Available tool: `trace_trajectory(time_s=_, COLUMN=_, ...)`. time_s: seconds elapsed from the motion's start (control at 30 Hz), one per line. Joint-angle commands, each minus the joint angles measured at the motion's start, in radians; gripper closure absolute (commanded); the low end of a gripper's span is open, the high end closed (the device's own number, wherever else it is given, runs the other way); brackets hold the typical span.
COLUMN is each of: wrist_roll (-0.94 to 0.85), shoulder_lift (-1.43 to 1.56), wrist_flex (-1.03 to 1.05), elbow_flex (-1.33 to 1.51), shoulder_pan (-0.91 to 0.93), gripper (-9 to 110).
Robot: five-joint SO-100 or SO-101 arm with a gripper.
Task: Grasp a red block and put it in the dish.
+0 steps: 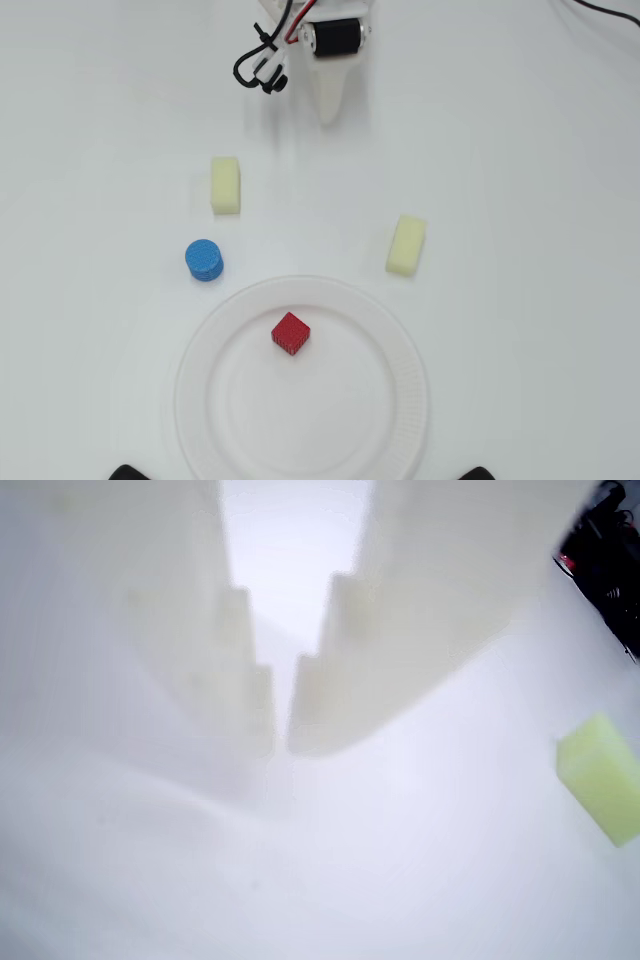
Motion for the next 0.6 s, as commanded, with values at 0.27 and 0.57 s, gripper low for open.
trace_trajectory(time_s=0.27, wrist_roll=0.028, shoulder_lift=0.187, wrist_flex=0.084, elbow_flex=0.098, shoulder_pan=-0.012, gripper=101)
trace_trajectory(time_s=0.57, wrist_roll=0.021, shoulder_lift=0.187, wrist_flex=0.084, elbow_flex=0.098, shoulder_pan=-0.012, gripper=101)
